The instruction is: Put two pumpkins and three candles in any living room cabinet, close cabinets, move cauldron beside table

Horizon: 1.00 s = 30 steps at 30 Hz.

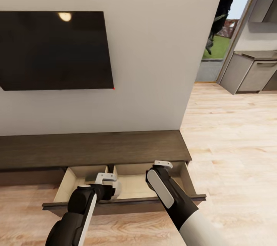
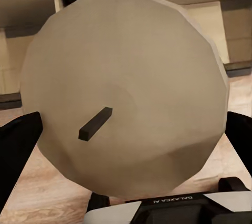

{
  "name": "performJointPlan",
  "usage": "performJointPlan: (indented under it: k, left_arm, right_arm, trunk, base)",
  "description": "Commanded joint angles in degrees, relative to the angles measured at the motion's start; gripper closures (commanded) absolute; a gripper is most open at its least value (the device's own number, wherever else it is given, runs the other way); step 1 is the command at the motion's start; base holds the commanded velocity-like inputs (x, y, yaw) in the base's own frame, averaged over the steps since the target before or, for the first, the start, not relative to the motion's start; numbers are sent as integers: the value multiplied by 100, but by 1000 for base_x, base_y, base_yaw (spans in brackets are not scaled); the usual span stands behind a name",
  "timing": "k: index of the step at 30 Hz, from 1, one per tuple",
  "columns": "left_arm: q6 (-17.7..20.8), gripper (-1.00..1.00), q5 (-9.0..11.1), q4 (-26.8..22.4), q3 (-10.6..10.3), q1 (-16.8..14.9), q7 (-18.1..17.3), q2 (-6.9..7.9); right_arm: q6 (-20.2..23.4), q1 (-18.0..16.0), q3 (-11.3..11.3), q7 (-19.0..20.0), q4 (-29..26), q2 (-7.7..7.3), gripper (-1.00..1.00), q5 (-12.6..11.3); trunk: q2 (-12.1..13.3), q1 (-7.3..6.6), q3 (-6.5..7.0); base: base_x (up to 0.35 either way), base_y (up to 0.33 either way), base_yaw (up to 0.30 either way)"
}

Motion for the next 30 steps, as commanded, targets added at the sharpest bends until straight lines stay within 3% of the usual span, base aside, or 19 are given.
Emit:
performJointPlan:
  k: [1,9,19,24,30]
  left_arm:
    - [-53,100,4,10,-1,0,0,0]
    - [-349,100,263,57,-1,0,33,0]
    - [-704,100,294,201,22,0,59,0]
    - [-762,100,461,207,26,0,71,0]
    - [-781,100,485,214,20,0,76,0]
  right_arm:
    - [1,0,4,1,2,0,100,2]
    - [14,-3,11,8,194,0,100,-2]
    - [32,-8,115,18,408,0,100,-2]
    - [37,-6,228,18,413,0,100,5]
    - [35,-7,329,18,413,0,100,2]
  trunk:
    - [0,0,0]
    - [0,0,0]
    - [0,0,0]
    - [0,0,0]
    - [0,0,0]
  base:
    - [183,0,0]
    - [40,0,0]
    - [1,0,0]
    - [88,0,0]
    - [123,-6,0]
